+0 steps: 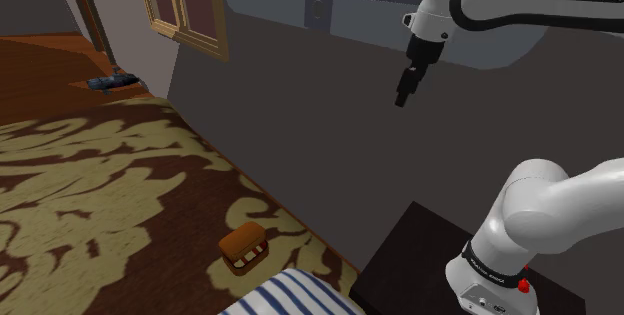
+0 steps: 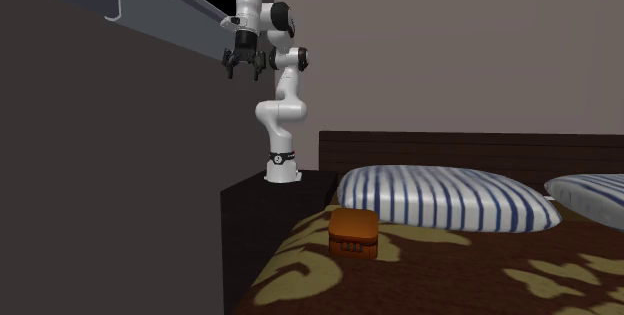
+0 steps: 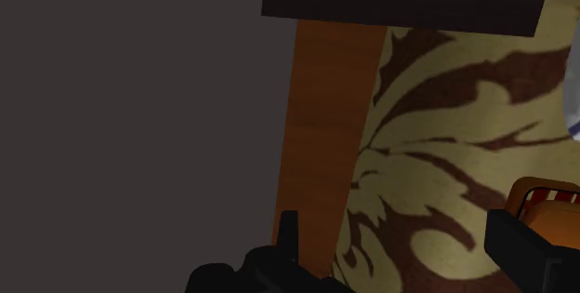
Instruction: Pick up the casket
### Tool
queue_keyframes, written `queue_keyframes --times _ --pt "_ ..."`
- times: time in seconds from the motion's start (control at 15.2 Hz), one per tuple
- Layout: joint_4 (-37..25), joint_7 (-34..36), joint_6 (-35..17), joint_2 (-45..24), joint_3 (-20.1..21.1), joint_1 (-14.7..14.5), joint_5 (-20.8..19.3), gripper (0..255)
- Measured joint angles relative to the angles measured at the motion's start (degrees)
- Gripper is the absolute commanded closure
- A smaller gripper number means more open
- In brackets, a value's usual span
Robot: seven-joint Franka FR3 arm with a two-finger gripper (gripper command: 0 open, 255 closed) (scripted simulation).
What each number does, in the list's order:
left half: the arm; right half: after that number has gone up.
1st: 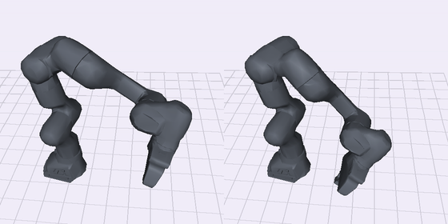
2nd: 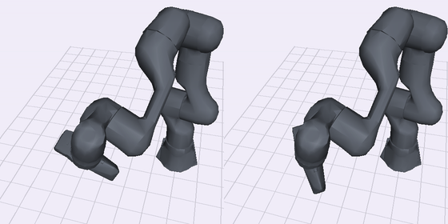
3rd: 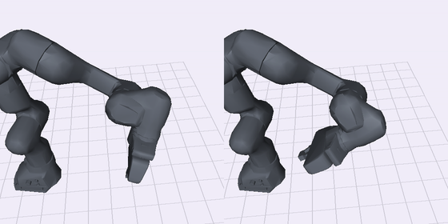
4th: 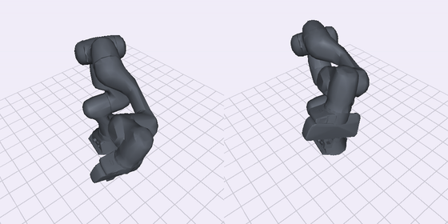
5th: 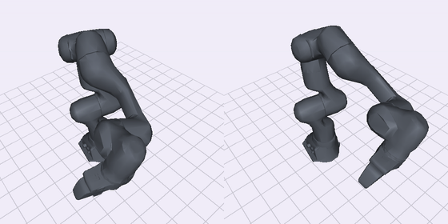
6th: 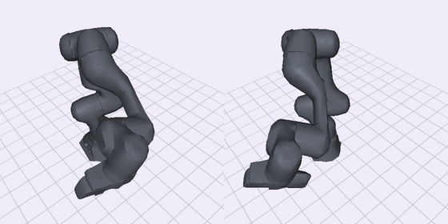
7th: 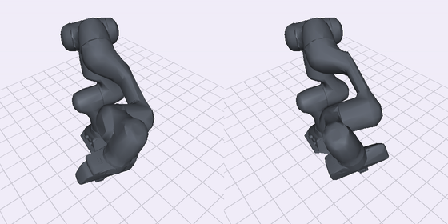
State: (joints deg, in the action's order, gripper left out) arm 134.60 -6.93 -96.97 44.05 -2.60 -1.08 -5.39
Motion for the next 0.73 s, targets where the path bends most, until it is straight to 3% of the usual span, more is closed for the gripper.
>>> queue_keyframes --times 0.2,0.73 --pt "0.93 0.04 -2.55 -0.79 1.23 -0.80 -0.35 0" --pt "6.25 1.60 -17.97 -5.69 9.63 -5.11 -3.90 0"
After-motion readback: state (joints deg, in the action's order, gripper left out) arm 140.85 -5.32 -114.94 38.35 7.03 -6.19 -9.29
